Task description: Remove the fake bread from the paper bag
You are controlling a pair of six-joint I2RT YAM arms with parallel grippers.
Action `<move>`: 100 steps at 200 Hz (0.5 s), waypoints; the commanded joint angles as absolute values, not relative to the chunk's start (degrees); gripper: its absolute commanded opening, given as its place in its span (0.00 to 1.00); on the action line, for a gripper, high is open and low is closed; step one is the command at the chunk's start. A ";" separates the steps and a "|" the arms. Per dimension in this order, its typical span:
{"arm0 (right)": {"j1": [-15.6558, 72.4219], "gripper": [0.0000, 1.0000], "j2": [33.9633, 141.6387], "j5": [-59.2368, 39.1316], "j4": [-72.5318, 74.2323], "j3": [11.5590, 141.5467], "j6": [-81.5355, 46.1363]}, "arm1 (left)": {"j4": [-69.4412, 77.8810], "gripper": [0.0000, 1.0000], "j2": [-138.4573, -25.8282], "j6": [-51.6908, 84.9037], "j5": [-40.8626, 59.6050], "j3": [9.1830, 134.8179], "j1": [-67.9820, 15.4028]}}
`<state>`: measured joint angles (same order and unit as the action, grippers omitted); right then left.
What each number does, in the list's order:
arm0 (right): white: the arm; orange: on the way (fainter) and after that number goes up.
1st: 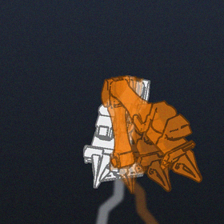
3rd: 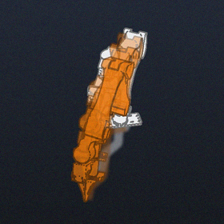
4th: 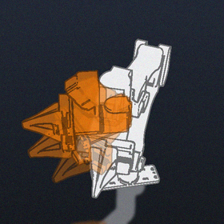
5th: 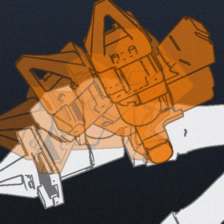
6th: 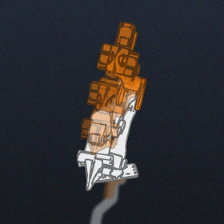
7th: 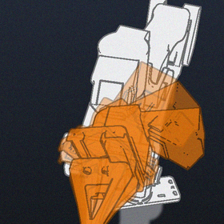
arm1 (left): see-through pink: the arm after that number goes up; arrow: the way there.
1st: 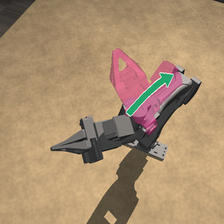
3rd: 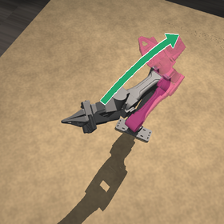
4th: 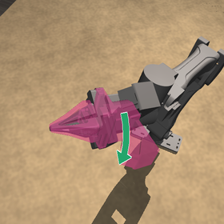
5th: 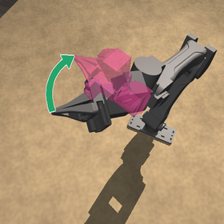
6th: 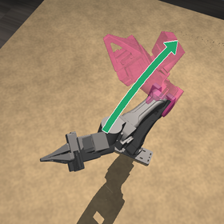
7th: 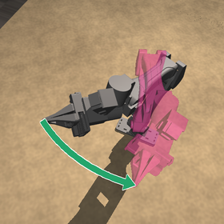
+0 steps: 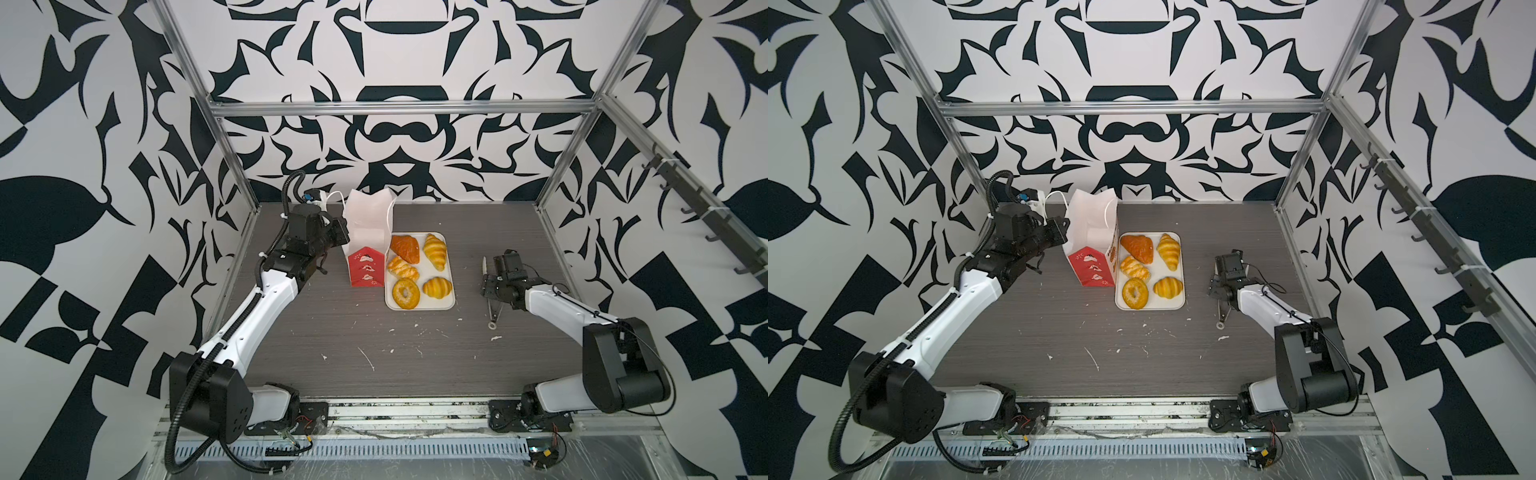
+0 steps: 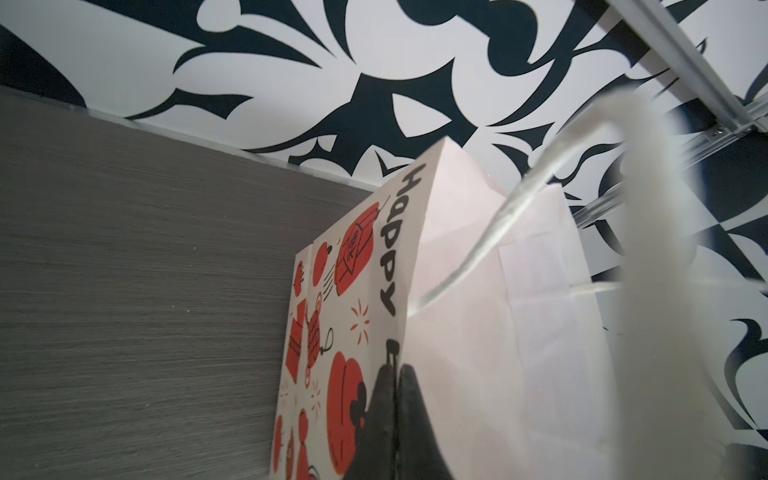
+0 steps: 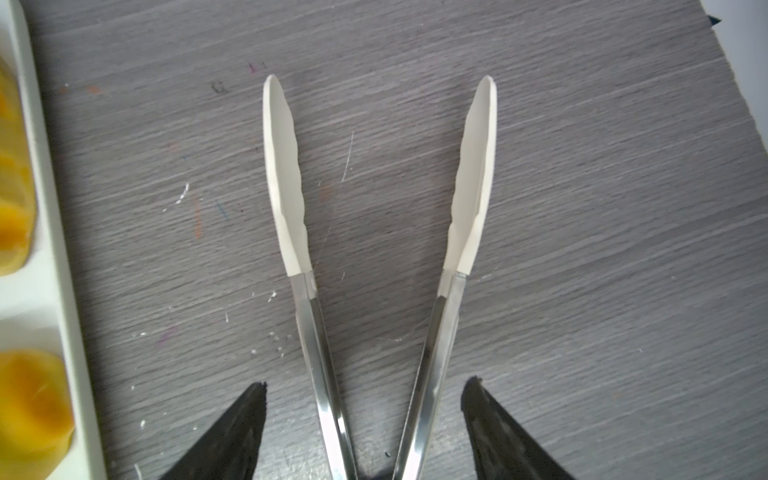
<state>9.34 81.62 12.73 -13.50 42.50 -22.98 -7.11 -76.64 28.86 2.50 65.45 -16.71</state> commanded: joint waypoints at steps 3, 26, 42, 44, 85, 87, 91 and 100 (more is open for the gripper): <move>9.14 0.77 81.65 12.13 -12.22 43.68 -23.54 | -5.29 0.00 -78.07 29.34 8.39 67.58 -13.36; 9.15 0.77 81.92 11.78 -11.91 43.51 -23.56 | -5.62 0.00 -79.23 28.15 9.45 68.36 -11.55; 9.16 0.76 82.03 11.62 -11.87 43.33 -23.67 | -5.52 0.03 -79.63 28.05 10.34 68.65 -10.61; 9.14 0.76 82.05 11.61 -11.87 43.33 -23.71 | -5.39 0.04 -79.67 28.04 10.45 68.65 -10.58; 9.16 0.76 82.16 11.67 -11.78 43.20 -23.72 | -4.96 0.40 -79.73 27.92 11.94 69.39 -10.15; 9.15 0.76 82.22 11.62 -11.71 43.23 -23.73 | -4.93 0.41 -79.72 27.90 12.06 69.42 -10.12; 9.14 0.76 82.20 11.67 -11.76 43.24 -23.66 | -4.97 0.43 -79.72 27.86 12.08 69.48 -10.06; 9.14 0.76 82.19 11.69 -11.71 43.24 -23.67 | -4.92 0.49 -79.68 27.88 12.44 69.73 -10.09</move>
<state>9.34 82.32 11.53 -12.53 42.50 -23.00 -6.17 -79.70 28.10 10.39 67.83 -10.41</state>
